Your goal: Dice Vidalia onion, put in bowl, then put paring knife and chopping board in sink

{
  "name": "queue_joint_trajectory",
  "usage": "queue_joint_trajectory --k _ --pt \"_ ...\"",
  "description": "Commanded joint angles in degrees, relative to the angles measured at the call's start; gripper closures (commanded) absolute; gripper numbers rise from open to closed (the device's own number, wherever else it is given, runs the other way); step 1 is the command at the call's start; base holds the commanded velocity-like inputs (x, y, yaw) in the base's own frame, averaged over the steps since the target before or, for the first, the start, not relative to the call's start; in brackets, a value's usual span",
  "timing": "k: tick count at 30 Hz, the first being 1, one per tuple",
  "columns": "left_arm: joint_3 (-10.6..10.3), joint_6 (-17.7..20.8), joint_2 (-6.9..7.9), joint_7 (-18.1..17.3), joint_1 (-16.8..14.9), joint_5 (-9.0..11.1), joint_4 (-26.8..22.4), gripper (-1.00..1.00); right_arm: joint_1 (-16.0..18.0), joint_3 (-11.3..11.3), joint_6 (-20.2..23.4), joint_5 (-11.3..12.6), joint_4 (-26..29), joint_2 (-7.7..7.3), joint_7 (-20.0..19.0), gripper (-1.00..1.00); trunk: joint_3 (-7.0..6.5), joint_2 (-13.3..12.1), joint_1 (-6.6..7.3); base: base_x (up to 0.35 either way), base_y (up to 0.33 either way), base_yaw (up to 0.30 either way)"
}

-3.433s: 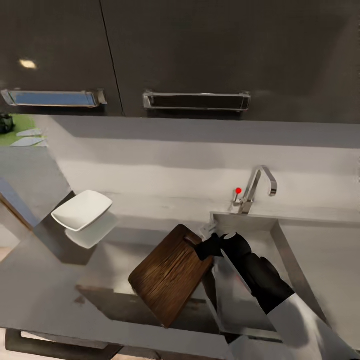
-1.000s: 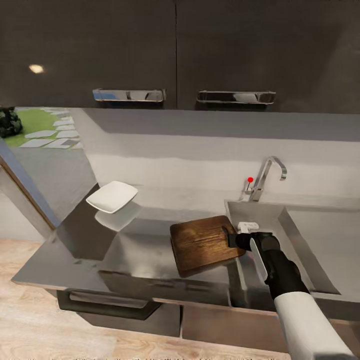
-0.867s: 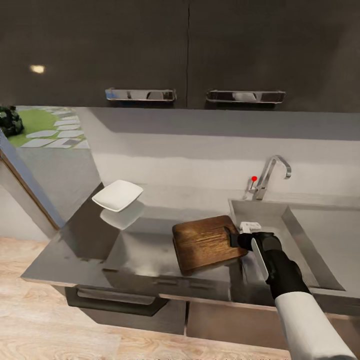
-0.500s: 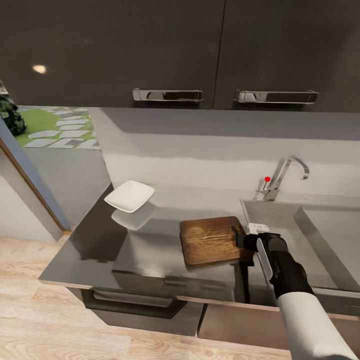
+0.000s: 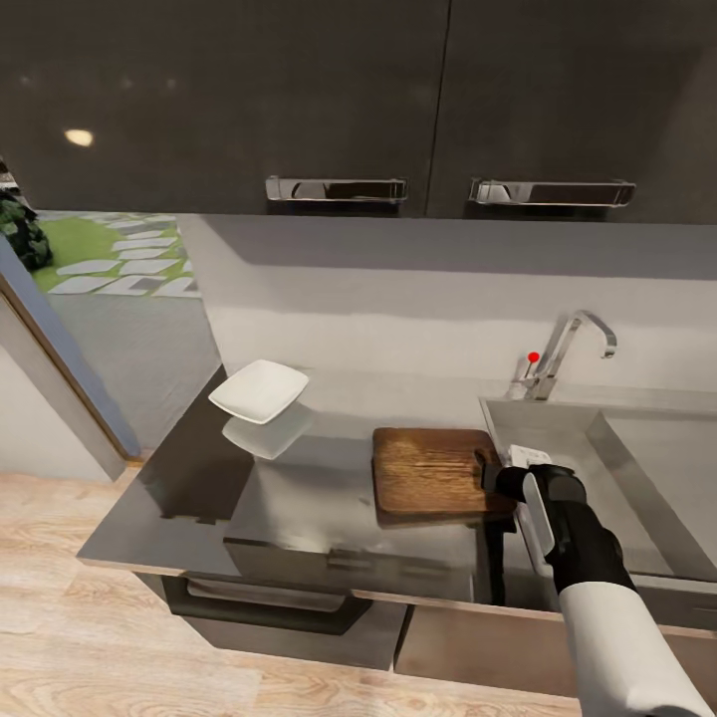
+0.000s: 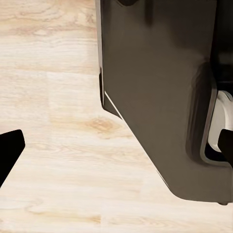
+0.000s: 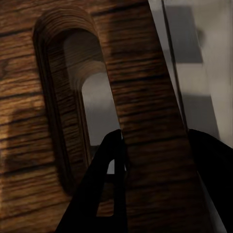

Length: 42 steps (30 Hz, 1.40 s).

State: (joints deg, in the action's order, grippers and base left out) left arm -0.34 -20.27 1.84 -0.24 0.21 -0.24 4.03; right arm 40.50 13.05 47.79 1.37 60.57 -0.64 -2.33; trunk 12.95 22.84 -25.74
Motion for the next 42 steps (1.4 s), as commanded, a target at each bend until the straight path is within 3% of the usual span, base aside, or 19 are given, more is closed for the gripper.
queue_joint_trajectory --k 1,7,9,16,26,42 --pt "0.0 -0.3 0.01 0.0 0.0 0.0 0.1 -1.0 0.0 0.1 0.3 -1.5 -2.6 -0.02 -0.1 1.0 0.11 0.1 -0.04 0.0 0.0 0.0" --pt "0.0 -0.3 0.01 0.0 0.0 0.0 0.1 -1.0 0.0 -0.2 0.0 -1.2 -2.6 -0.03 0.1 1.0 0.11 0.1 -0.04 0.0 0.0 0.0" --pt "0.1 -0.4 0.62 0.1 0.0 0.0 0.0 -1.0 -0.6 0.4 0.4 0.6 0.6 0.04 -0.4 1.0 0.09 0.1 -0.04 0.0 0.0 0.0" --pt "0.1 -0.4 0.71 0.1 0.0 0.0 0.1 -1.0 -0.5 -0.4 -1.0 -2.1 0.2 0.88 0.5 1.0 0.09 0.1 -0.04 0.0 0.0 0.0" --pt "0.1 -0.4 0.8 0.1 0.0 0.0 0.1 -1.0 -0.6 -0.4 -1.4 0.7 -0.1 -0.08 0.7 1.0 0.09 0.1 -0.04 0.0 0.0 0.0" --pt "0.0 -0.4 0.8 0.1 0.0 0.0 0.1 -1.0 -0.5 -0.4 -1.0 1.7 0.0 -0.24 1.0 1.0 0.09 0.1 -0.04 0.0 0.0 0.0"
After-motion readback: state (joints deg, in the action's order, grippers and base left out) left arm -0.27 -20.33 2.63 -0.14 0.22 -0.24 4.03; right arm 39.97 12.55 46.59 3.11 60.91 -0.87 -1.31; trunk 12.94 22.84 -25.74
